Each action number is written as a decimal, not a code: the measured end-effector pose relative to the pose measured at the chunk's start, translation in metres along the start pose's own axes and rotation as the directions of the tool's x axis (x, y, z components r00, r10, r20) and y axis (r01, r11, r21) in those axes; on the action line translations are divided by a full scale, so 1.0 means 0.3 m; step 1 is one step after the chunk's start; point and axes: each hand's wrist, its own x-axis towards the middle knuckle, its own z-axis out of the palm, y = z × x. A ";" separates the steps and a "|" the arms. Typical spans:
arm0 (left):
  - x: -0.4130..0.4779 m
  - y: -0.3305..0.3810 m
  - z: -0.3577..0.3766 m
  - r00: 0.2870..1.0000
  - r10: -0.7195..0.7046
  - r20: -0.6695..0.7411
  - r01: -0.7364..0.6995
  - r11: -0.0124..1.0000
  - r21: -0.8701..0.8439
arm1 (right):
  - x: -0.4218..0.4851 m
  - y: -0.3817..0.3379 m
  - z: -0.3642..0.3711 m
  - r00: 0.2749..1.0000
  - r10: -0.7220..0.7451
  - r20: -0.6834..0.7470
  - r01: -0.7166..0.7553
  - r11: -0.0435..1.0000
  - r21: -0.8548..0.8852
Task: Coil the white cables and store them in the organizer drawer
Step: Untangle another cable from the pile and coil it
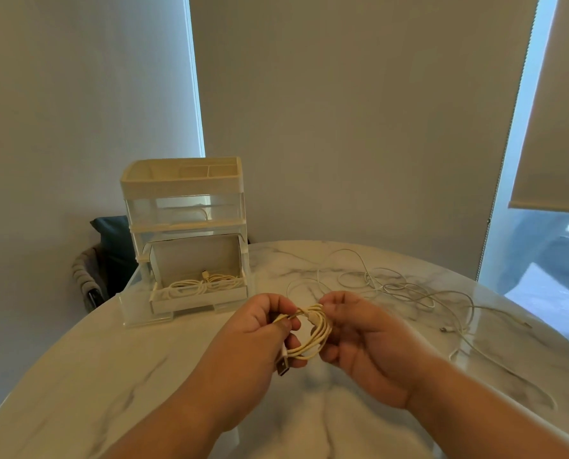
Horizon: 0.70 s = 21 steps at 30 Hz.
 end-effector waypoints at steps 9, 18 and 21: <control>-0.011 0.010 -0.008 0.995 -0.065 0.074 0.066 0.998 -0.004 | -0.012 -0.022 -0.016 0.961 -0.255 -0.109 0.203 0.914 -0.351; -0.025 0.024 -0.013 0.965 -0.216 0.150 0.211 0.976 0.049 | -0.019 -0.023 -0.008 0.975 -0.221 -0.037 0.192 0.908 -0.372; -0.016 0.020 -0.011 0.972 -0.211 0.103 0.217 0.975 -0.051 | -0.010 -0.014 -0.018 0.973 -0.226 -0.055 0.194 0.919 -0.342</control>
